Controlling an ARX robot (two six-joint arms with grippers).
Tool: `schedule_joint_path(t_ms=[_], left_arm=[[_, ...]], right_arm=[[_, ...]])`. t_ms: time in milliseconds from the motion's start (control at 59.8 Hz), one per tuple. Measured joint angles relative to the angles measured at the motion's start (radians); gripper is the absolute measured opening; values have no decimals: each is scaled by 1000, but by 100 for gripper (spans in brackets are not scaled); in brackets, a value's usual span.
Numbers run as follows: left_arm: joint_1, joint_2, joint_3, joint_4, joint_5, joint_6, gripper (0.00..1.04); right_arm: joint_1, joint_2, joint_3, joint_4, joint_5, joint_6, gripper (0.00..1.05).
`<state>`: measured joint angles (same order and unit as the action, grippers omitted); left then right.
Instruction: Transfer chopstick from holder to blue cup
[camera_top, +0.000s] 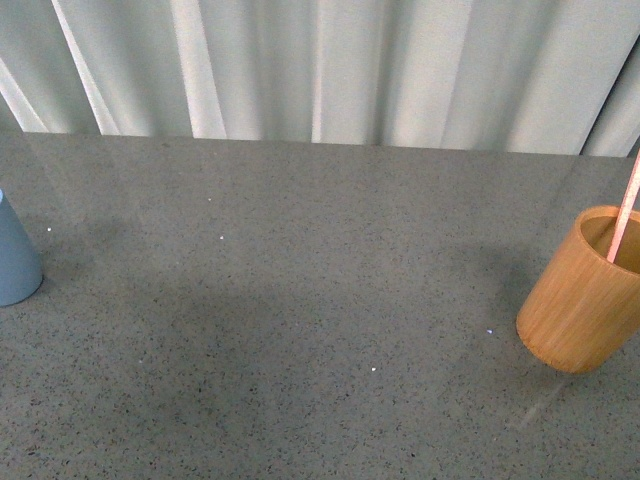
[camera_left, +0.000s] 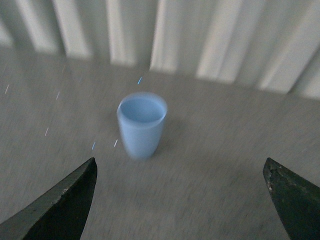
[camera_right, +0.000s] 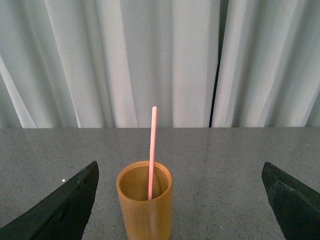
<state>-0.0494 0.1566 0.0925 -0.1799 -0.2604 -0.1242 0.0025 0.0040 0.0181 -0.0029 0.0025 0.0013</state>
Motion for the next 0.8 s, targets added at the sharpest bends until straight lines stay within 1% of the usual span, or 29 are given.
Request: schedule_joint_path(t_ms=[17, 50, 100, 167, 251, 335, 401, 452, 569, 636, 803], left_arm=[[8, 44, 10, -5, -12, -14, 98], [33, 107, 21, 4, 10, -29, 98], [81, 211, 40, 62, 50, -20, 98], [167, 375, 100, 144, 138, 20, 98], [253, 584, 214, 153, 200, 90, 98], [307, 790, 333, 121, 244, 180, 98], [337, 953, 431, 50, 293, 237, 98], [354, 1052, 501, -7, 306, 270, 98], [382, 1234, 671, -85, 305, 328, 98], [385, 1318, 773, -126, 311, 341, 98], [385, 1469, 948, -176, 278, 355, 98]], right_arm=[[0, 0, 0, 0, 0, 0, 95], [0, 0, 0, 0, -1, 0, 95], [0, 0, 0, 0, -2, 0, 95], [0, 0, 0, 0, 0, 0, 95], [0, 0, 0, 0, -1, 0, 95], [0, 0, 0, 0, 0, 0, 95], [0, 0, 0, 0, -1, 0, 95], [0, 0, 0, 0, -1, 0, 95], [0, 0, 0, 0, 0, 0, 95], [0, 0, 0, 0, -1, 0, 95], [0, 0, 0, 0, 0, 0, 95]])
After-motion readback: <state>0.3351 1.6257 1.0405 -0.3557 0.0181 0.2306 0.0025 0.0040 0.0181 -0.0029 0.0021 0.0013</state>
